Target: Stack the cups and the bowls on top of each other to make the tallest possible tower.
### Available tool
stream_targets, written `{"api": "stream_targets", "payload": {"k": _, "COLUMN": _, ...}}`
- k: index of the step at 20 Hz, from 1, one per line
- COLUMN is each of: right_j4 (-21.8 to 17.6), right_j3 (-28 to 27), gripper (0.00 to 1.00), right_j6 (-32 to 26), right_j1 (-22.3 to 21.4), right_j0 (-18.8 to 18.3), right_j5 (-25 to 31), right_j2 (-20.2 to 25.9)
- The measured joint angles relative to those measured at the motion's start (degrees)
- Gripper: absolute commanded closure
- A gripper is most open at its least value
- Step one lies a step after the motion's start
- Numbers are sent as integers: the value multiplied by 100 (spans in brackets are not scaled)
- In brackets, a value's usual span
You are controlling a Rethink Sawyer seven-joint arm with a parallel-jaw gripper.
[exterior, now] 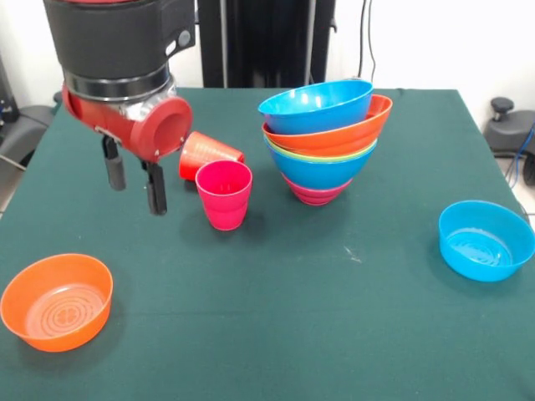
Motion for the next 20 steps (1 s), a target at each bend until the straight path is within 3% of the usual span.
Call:
{"api": "stream_targets", "payload": {"k": 9, "right_j4": -180, "right_j3": -975, "gripper": 0, "right_j6": -525, "right_j1": 436, "right_j0": -59, "right_j5": 596, "right_j2": 292}}
{"api": "stream_targets", "payload": {"k": 14, "right_j4": -393, "right_j3": -1889, "gripper": 0, "right_j6": -1119, "right_j1": 833, "right_j0": -58, "right_j5": 1122, "right_j2": 548}}
{"api": "stream_targets", "payload": {"k": 15, "right_j4": -461, "right_j3": -2277, "gripper": 0, "right_j6": -1382, "right_j1": 1013, "right_j0": -49, "right_j5": 1342, "right_j2": 664}}
{"api": "stream_targets", "payload": {"k": 20, "right_j4": -688, "right_j3": -3052, "gripper": 0, "right_j6": -1906, "right_j1": 1380, "right_j0": -6, "right_j5": 1786, "right_j2": 934}}
